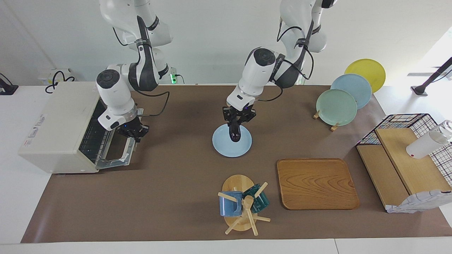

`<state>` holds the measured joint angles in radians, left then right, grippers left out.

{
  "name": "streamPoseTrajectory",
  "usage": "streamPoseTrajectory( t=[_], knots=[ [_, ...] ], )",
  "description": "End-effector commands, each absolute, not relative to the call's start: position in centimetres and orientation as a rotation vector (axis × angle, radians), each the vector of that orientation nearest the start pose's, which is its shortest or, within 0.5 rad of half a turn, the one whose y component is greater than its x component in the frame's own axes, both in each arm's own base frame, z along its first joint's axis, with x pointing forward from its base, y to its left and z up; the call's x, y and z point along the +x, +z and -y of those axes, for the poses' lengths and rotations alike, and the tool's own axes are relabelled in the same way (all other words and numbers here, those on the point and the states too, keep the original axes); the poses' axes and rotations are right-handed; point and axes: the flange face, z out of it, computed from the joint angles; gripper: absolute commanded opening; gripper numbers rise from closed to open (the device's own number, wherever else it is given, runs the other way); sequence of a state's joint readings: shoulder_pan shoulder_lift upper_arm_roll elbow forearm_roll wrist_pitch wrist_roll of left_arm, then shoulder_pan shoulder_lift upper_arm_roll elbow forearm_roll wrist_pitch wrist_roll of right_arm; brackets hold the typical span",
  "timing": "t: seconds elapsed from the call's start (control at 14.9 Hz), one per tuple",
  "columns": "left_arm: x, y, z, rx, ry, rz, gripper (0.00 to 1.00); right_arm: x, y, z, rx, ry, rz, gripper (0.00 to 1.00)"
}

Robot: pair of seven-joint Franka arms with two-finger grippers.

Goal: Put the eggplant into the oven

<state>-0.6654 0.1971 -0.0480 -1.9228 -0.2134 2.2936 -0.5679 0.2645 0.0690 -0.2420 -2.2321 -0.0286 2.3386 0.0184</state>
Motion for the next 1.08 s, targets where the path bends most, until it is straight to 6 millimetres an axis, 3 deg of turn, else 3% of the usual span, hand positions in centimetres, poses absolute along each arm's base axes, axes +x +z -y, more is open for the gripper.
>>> streamPoseTrajectory(
  t=[0.0, 0.13, 0.27, 0.6, 0.67, 0.74, 0.87, 0.94, 1.01],
  knots=[
    [46.2, 36.7, 41.0, -3.389, -0.062, -0.007, 0.0, 52.4, 33.7, -0.3, -3.173, -0.042, -0.004, 0.0],
    [46.2, 34.5, 41.1, -3.385, -0.073, 0.0, 0.0, 52.5, 32.8, -0.4, -3.163, -0.033, -0.027, 0.0],
    [46.6, 32.3, 41.2, -3.382, -0.083, 0.012, 0.0, 52.6, 31.8, -1.7, -3.146, -0.044, -0.032, 0.0],
    [47.2, 31.9, 40.7, -3.376, -0.095, -0.027, 0.0, 52.8, 32.0, -3.5, -3.124, -0.037, -0.081, 0.0],
    [47.4, 32.0, 40.6, -3.376, -0.096, -0.034, 0.38, 53.0, 32.3, -3.6, -3.124, -0.044, -0.078, 0.0],
    [47.4, 32.0, 40.6, -3.375, -0.094, -0.037, 0.99, 53.7, 32.8, -4.0, -3.125, -0.037, -0.071, 0.0],
    [48.0, 33.0, 39.9, -3.367, -0.074, -0.045, 1.0, 54.8, 34.1, -5.7, -3.116, 0.006, -0.105, 0.0],
    [48.9, 34.0, 39.1, -3.363, -0.054, -0.039, 1.0, 54.9, 34.3, -5.8, -3.111, 0.005, -0.163, 0.23],
    [49.7, 35.8, 38.6, -3.364, -0.041, -0.032, 1.0, 54.8, 34.3, -5.8, -3.108, 0.006, -0.189, 0.27]
  ],
)
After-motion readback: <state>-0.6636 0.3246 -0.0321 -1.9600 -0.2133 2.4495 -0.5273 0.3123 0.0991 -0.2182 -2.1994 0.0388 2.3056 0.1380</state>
